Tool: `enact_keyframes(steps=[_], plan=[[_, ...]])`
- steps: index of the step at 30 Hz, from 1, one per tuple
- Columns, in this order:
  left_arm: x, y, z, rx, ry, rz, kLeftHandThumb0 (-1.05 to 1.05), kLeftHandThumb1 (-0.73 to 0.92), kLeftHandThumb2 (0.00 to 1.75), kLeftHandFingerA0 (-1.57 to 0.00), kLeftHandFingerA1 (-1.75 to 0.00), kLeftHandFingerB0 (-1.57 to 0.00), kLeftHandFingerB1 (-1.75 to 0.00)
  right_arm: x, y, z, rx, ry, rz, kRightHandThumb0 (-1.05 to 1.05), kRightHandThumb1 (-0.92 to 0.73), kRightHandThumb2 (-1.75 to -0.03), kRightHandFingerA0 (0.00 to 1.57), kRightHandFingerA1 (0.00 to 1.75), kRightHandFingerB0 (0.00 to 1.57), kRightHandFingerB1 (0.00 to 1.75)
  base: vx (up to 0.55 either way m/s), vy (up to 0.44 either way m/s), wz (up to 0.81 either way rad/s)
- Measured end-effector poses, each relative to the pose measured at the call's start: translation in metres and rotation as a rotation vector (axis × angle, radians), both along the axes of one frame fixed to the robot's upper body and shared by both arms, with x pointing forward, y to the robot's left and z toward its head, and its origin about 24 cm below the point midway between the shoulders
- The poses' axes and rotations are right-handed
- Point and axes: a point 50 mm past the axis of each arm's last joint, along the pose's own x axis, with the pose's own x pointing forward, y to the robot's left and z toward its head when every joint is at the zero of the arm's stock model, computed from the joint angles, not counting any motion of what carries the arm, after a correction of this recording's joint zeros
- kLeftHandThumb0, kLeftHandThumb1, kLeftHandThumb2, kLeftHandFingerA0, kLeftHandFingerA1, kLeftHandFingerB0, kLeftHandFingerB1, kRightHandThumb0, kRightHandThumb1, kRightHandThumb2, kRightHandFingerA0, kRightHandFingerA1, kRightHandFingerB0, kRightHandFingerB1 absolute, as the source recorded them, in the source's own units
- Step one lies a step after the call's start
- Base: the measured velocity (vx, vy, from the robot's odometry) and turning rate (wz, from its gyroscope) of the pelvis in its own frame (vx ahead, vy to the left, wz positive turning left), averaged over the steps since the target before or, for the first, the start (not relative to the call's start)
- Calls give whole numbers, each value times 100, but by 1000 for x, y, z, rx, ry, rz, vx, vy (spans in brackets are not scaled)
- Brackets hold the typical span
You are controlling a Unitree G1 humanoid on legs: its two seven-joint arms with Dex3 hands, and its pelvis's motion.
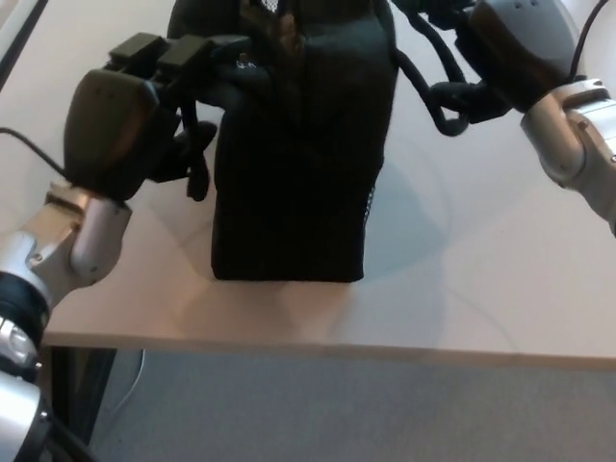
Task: A lunch bag is kept on the middle of the desk and the robot uses both its hands to grab the opening of the bag from the left and right and moves its hands away from each other to spread the bag open
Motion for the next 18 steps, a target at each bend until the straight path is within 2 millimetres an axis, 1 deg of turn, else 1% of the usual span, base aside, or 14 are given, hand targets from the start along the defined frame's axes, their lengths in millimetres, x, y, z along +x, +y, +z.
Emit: enact_keyframes(steps=[1, 2, 3, 4, 5, 6, 7, 8, 10, 11, 12, 13, 14, 18], plan=[[-1, 3, -2, 9, 5, 14, -1, 38, 85, -12, -48, -7, -46, 0, -4, 1, -8, 1, -11, -72, -44, -76, 10, 33, 10, 20, 0, 0, 0], [-1, 4, -3, 11, 8, 18, 1, 39, 86, -6, -46, -1, -45, 0, -5, 1, -13, 4, -16, -74, -46, -78, 11, 17, 10, 11, 0, 0, 0], [-2, 8, -5, 21, 12, 34, 1, 39, 85, 0, -44, 0, -45, 1, -9, 2, -26, 8, -30, -67, -42, -81, 1, 18, 1, 17, 0, 0, 0], [-3, 11, -6, 27, 15, 44, 1, 39, 85, 0, -44, 0, -45, 1, -10, 2, -33, 10, -37, -67, -42, -81, 1, 18, 1, 17, 0, 0, 0], [-3, 14, -7, 32, 18, 53, 2, 53, 64, -11, -20, -7, -28, 1, -12, 2, -39, 11, -44, -66, -41, -82, 0, 16, 0, 17, 0, 0, 0], [-4, 17, -8, 38, 21, 67, 2, 45, 79, 0, -18, 0, -34, 2, -14, 2, -50, 13, -56, -77, -47, -82, 0, 2, 0, 7, 0, 0, 0], [-4, 18, -8, 40, 22, 72, 0, 56, 59, 0, -17, -1, -24, 2, -15, 3, -56, 14, -63, -80, -49, -83, 0, 0, 0, 6, 0, 0, 0], [-4, 18, -9, 42, 22, 77, -3, 47, 76, 0, 0, 0, -23, 2, -15, 3, -61, 14, -68, -80, -49, -83, 0, 0, 0, 7, 0, 0, 0], [-3, 18, -8, 47, 17, 91, -3, 47, 76, 0, 0, 0, -22, 3, -16, 3, -70, 15, -78, -81, -49, -83, 0, 0, 0, 8, 0, 0, 0], [-3, 19, -8, 52, 9, 102, -2, 55, 62, 0, 0, 0, -13, 3, -16, 3, -73, 15, -86, -73, -57, -57, 0, 0, 0, 0, 0, 0, 0], [-2, 19, -7, 55, 2, 109, -2, 55, 62, 0, 0, 0, -13, 3, -16, 3, -74, 15, -90, -73, -57, -57, 0, 0, 0, 0, 0, 0, 0], [-2, 19, -7, 57, 0, 112, 0, 46, 76, 0, -1, 0, -23, 3, -16, 3, -74, 15, -92, -73, -57, -57, 0, 0, 0, 0, 0, 0, 0], [-2, 19, -7, 60, -10, 118, -2, 47, 76, 0, 0, 0, -21, 3, -16, 4, -75, 14, -96, -81, -48, -83, 0, 0, 0, 5, 0, 0, 0], [-2, 15, -1, 66, -77, 128, 2, 45, 75, 0, 0, 0, -18, 3, -19, 10, -60, -5, -96, -82, -50, -84, 0, 0, 0, 5, 0, 0, 0]])
